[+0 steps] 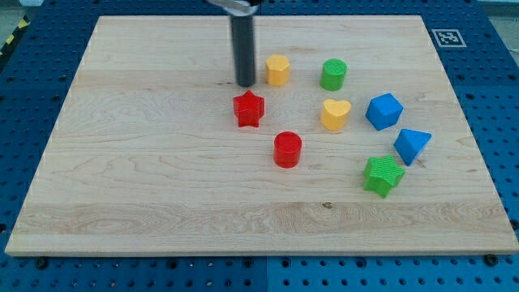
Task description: Point your arm at the green circle
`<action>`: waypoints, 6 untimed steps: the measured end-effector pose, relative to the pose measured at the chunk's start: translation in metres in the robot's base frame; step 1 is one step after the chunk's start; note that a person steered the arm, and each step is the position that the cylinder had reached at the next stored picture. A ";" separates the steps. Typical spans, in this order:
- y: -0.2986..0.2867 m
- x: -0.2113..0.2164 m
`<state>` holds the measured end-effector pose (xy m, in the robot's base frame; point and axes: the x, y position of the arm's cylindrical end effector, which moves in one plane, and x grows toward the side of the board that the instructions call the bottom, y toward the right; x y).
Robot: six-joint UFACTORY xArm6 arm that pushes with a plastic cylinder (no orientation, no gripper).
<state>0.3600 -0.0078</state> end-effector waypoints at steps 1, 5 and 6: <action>0.025 0.008; 0.214 0.021; 0.221 -0.013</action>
<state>0.3466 0.2128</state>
